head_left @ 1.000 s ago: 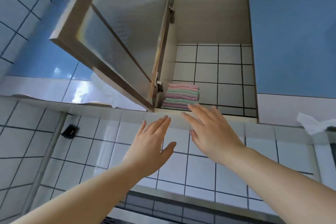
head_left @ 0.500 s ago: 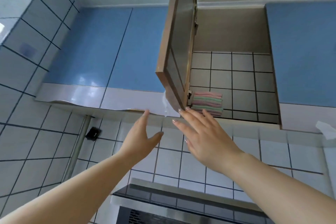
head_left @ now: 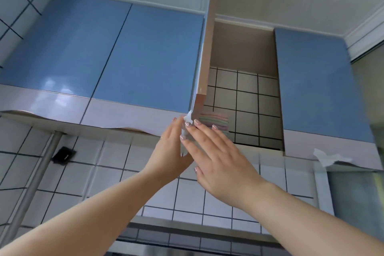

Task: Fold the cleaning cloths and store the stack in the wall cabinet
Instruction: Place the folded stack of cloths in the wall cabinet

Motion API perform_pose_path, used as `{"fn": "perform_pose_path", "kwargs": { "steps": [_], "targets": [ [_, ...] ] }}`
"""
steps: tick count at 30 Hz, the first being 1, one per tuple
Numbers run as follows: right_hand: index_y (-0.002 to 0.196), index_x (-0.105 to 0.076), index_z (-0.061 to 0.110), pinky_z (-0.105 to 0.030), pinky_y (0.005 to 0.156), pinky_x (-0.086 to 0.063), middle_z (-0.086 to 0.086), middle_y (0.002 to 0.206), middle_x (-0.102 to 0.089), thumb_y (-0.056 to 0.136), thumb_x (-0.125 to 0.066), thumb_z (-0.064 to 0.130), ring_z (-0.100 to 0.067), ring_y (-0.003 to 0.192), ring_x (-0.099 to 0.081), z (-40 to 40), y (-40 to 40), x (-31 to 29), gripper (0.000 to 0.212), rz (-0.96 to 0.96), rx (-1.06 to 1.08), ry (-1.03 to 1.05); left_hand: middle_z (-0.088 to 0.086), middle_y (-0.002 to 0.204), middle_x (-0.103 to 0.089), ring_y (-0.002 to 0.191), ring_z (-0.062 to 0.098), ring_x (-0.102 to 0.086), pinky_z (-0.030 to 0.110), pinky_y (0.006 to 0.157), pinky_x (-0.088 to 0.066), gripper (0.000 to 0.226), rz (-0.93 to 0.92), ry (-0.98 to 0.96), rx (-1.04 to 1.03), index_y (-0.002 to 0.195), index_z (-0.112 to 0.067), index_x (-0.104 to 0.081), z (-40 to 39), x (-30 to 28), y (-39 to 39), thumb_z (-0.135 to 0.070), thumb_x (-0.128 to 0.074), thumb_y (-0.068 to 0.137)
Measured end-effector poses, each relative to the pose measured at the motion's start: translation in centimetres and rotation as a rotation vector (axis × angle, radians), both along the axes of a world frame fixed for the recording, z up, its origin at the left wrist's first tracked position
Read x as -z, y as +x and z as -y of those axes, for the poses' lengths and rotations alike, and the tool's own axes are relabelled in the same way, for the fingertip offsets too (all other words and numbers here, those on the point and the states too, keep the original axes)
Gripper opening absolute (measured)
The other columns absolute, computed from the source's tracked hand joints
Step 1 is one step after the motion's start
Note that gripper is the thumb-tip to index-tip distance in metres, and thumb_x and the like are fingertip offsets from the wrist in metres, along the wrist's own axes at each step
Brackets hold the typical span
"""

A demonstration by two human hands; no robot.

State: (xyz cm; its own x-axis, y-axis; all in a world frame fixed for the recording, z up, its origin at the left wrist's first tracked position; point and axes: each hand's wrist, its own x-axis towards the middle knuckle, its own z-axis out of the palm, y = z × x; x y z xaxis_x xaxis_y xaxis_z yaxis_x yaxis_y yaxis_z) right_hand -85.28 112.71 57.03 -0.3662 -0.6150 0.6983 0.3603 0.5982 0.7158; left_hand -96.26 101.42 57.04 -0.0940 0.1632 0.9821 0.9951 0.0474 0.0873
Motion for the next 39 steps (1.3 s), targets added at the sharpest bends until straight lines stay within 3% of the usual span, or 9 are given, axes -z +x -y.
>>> {"fn": "perform_pose_path", "kwargs": {
  "steps": [3,7,10,15,23,25,27,29,39],
  "targets": [
    [0.139,-0.044,0.008,-0.044,0.114,-0.031,-0.012,0.149,-0.037,0.082,-0.04,0.029,-0.026,0.14,-0.033,-0.5,0.9,-0.3,0.061,-0.019,0.031,0.005,-0.008,0.151,-0.025,0.143,0.01,-0.016,0.04,0.116,-0.024,0.074,-0.055,-0.046,-0.179,0.147,-0.025,-0.019,-1.9,-0.1,0.2,-0.047,-0.038,0.078],
    [0.137,-0.046,0.004,-0.044,0.113,-0.024,-0.013,0.147,-0.042,0.083,-0.038,0.027,-0.027,0.138,-0.036,-1.2,1.7,-1.1,0.059,-0.022,0.071,0.017,0.0,0.158,-0.002,0.144,0.015,0.0,0.046,0.117,-0.004,0.072,-0.125,-0.213,-0.531,0.149,-0.021,0.006,-4.3,-0.7,1.4,-0.032,-0.039,0.094],
    [0.137,-0.047,0.002,-0.048,0.115,-0.025,-0.013,0.146,-0.043,0.082,-0.041,0.028,-0.028,0.138,-0.036,-3.2,2.3,-1.6,0.06,-0.058,0.174,-0.036,-0.001,0.155,-0.013,0.143,0.012,-0.008,0.049,0.117,-0.004,0.076,-0.163,-0.175,-0.483,0.15,-0.02,-0.001,-6.0,-1.3,2.3,-0.028,-0.047,0.09],
    [0.131,-0.052,-0.001,-0.048,0.112,-0.033,-0.016,0.137,-0.052,0.066,-0.073,0.029,-0.029,0.131,-0.047,-6.0,2.8,-1.6,0.075,-0.097,0.193,-0.156,-0.004,0.14,-0.033,0.129,0.016,-0.042,0.052,0.117,-0.01,0.064,-0.168,-0.075,-0.435,0.141,-0.02,-0.028,-8.9,-1.7,2.6,-0.03,-0.058,0.085],
    [0.128,-0.056,0.001,-0.047,0.112,-0.033,-0.014,0.134,-0.056,0.053,-0.08,0.036,-0.027,0.128,-0.051,-13.0,2.5,-1.3,0.086,-0.046,0.249,-0.322,-0.002,0.141,-0.034,0.132,0.017,-0.038,0.05,0.116,-0.004,0.066,-0.226,-0.11,-0.556,0.141,-0.019,-0.029,-15.0,-1.8,3.1,-0.026,-0.059,0.083],
    [0.142,-0.037,0.001,-0.045,0.118,-0.012,-0.014,0.149,-0.038,0.066,-0.074,0.038,-0.026,0.14,-0.033,-14.5,2.4,-1.3,0.091,0.029,0.286,-0.373,0.001,0.139,-0.038,0.129,0.021,-0.042,0.053,0.115,-0.008,0.065,-0.247,-0.124,-0.602,0.139,-0.018,-0.034,-16.7,-2.0,3.0,-0.026,-0.063,0.081],
    [0.151,-0.003,0.007,-0.042,0.117,0.011,-0.008,0.16,-0.002,0.087,-0.052,0.038,-0.021,0.148,0.0,-16.2,2.1,-1.4,0.086,0.113,0.296,-0.4,0.002,0.139,-0.036,0.129,0.023,-0.042,0.054,0.114,-0.006,0.064,-0.253,-0.159,-0.665,0.139,-0.017,-0.032,-18.4,-2.2,2.7,-0.025,-0.061,0.083],
    [0.15,0.008,0.011,-0.042,0.116,0.012,-0.004,0.16,0.009,0.092,-0.044,0.038,-0.018,0.147,0.011,-17.9,1.5,-1.7,0.082,0.174,0.297,-0.463,0.003,0.142,-0.03,0.132,0.022,-0.038,0.054,0.115,-0.003,0.064,-0.245,-0.205,-0.741,0.141,-0.016,-0.026,-20.1,-2.5,2.3,-0.024,-0.056,0.085],
    [0.151,0.01,0.016,-0.042,0.119,0.007,0.0,0.158,0.017,0.088,-0.051,0.039,-0.018,0.146,0.017,-23.3,-2.0,-1.6,0.09,0.28,0.184,-0.576,0.007,0.146,-0.018,0.138,0.023,-0.023,0.056,0.113,-0.003,0.078,-0.25,-0.234,-0.91,0.146,-0.012,-0.01,-24.8,-1.8,0.1,-0.028,-0.057,0.085]
  ]
}}
